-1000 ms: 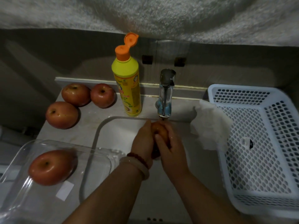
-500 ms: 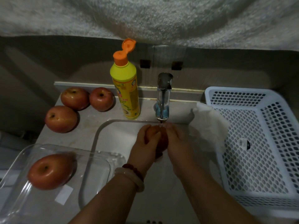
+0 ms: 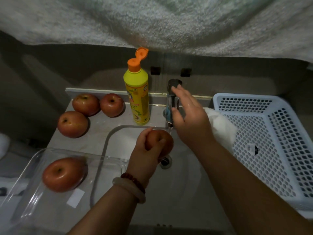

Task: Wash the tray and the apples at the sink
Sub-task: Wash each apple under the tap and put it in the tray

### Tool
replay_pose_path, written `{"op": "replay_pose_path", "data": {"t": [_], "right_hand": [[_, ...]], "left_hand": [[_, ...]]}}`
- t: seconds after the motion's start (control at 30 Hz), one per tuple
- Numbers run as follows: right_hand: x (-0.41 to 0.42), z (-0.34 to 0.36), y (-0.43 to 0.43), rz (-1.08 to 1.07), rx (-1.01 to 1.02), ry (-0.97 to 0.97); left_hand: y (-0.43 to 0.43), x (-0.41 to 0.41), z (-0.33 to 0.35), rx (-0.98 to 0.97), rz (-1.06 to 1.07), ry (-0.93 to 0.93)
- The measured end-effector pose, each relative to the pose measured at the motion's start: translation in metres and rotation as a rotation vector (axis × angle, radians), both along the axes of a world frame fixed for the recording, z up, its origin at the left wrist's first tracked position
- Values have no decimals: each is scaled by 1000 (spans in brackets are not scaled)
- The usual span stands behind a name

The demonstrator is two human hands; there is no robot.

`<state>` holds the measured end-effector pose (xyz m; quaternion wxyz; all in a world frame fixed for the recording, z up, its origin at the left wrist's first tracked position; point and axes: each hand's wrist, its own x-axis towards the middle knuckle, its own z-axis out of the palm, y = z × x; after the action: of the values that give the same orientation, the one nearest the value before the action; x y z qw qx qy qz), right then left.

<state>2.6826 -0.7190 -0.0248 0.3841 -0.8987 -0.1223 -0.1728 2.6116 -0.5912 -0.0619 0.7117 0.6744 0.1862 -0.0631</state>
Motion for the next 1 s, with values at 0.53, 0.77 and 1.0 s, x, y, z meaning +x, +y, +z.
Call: {"op": "replay_pose_path", "data": {"t": [0.53, 0.77, 1.0], "right_hand": [[-66, -12, -45, -407, -296, 175], [-40, -3, -64, -458, -403, 627], [-37, -4, -63, -417, -431, 629]], "left_hand": [[14, -21, 25, -45, -60, 52], [15, -28, 33, -56, -90, 57], [17, -32, 37, -40, -96, 66]]}}
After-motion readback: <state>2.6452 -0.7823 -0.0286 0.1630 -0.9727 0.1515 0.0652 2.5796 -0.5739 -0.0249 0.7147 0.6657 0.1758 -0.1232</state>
